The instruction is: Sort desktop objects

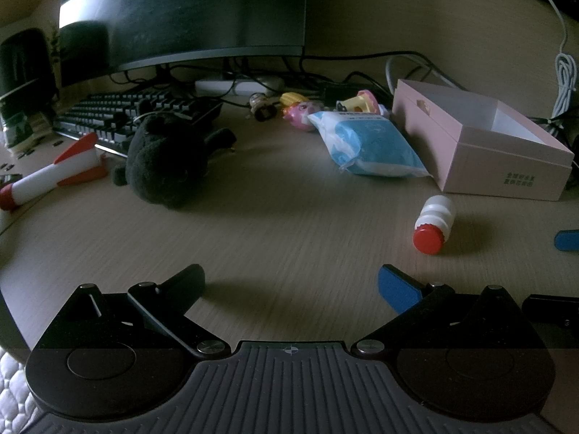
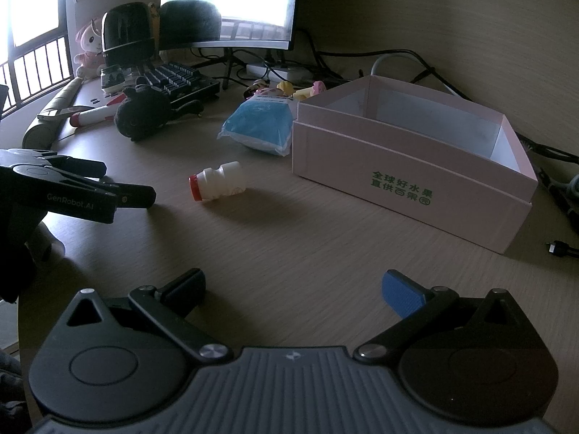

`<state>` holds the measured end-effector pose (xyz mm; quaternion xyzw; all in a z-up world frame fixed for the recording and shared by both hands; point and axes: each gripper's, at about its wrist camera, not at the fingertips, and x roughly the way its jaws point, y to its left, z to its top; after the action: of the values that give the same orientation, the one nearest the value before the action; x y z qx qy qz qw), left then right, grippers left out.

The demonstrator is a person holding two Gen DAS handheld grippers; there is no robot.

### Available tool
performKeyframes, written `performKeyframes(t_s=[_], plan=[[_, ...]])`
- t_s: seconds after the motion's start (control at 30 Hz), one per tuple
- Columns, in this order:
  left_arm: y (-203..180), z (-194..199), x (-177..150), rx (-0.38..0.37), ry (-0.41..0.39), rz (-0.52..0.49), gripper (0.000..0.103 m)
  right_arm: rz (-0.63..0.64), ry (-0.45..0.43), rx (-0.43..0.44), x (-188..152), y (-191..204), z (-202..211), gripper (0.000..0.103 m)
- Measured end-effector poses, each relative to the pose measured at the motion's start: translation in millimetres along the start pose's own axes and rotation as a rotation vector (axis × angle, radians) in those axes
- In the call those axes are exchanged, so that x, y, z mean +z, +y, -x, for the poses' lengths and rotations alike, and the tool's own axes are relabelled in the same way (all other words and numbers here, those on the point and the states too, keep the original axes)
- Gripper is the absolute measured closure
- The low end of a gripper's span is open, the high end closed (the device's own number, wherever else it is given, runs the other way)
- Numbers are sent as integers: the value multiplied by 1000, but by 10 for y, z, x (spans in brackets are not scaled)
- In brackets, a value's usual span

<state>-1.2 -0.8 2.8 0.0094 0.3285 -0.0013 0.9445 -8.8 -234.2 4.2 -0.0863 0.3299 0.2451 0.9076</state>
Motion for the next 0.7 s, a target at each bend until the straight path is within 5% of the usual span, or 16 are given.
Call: performKeyframes(t_s=[0.7], plan=[[-17,4,7,-3,-1,-3,0,0,0,0,4,-13,2,0]])
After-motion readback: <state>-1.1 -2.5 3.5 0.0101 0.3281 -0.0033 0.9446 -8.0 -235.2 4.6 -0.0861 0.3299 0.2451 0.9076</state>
